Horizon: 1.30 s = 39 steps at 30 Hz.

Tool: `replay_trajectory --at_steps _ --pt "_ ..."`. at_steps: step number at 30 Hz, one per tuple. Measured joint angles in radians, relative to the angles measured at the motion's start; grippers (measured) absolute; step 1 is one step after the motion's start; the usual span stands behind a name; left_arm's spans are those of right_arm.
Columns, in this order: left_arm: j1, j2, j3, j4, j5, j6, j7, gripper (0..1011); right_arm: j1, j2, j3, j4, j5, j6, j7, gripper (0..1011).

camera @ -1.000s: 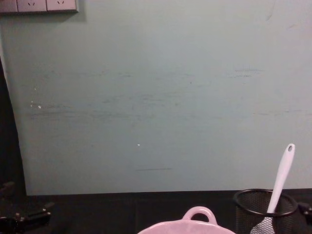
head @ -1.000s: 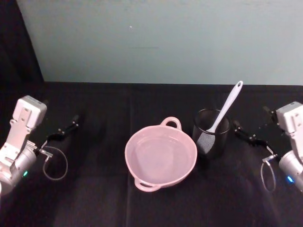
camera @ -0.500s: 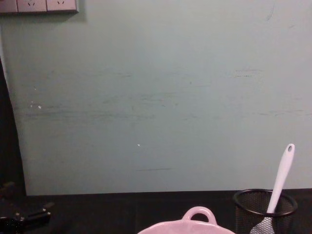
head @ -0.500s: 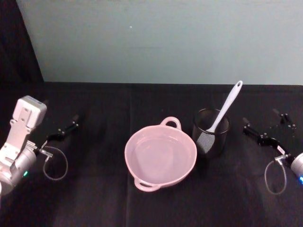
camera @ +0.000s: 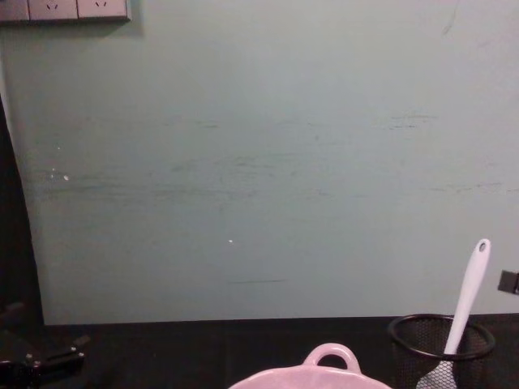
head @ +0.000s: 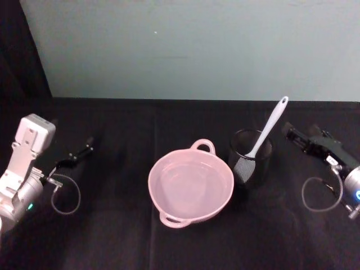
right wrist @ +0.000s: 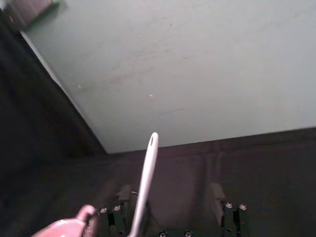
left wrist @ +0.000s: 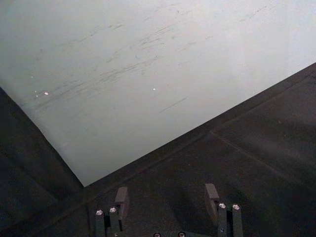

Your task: Use the one hand to pick up the spoon and stir the clear water in the bowl.

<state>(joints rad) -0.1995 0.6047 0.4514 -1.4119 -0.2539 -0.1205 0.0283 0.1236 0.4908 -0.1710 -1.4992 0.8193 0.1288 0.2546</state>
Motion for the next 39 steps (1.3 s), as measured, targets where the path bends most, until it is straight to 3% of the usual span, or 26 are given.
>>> replay_trajectory --at_steps 2,5,7,12,19,24,34,39 --pt "0.000 0.000 0.000 0.000 0.000 0.000 0.000 1005 0.005 -0.006 0.004 0.008 0.021 0.012 0.011 1002" --pt "0.000 0.000 0.000 0.000 0.000 0.000 0.000 1005 0.039 -0.028 0.015 0.050 0.122 0.069 0.063 1002" --pt "0.000 0.000 0.000 0.000 0.000 0.000 0.000 1005 0.061 -0.036 0.015 0.074 0.165 0.094 0.090 1002" --pt "0.000 0.000 0.000 0.000 0.000 0.000 0.000 1005 0.113 -0.052 0.005 0.139 0.227 0.139 0.130 1002" --pt "0.000 0.000 0.000 0.000 0.000 0.000 0.000 1005 0.181 -0.069 -0.033 0.229 0.252 0.139 0.189 1002" --pt "0.000 0.000 0.000 0.000 0.000 0.000 0.000 1005 0.196 -0.071 -0.047 0.254 0.259 0.128 0.212 1000" --pt "0.000 0.000 0.000 0.000 0.000 0.000 0.000 1005 0.209 -0.064 -0.076 0.274 0.262 0.089 0.231 765" --pt "0.000 0.000 0.000 0.000 0.000 0.000 0.000 1005 0.211 -0.053 -0.087 0.270 0.267 0.082 0.227 593"
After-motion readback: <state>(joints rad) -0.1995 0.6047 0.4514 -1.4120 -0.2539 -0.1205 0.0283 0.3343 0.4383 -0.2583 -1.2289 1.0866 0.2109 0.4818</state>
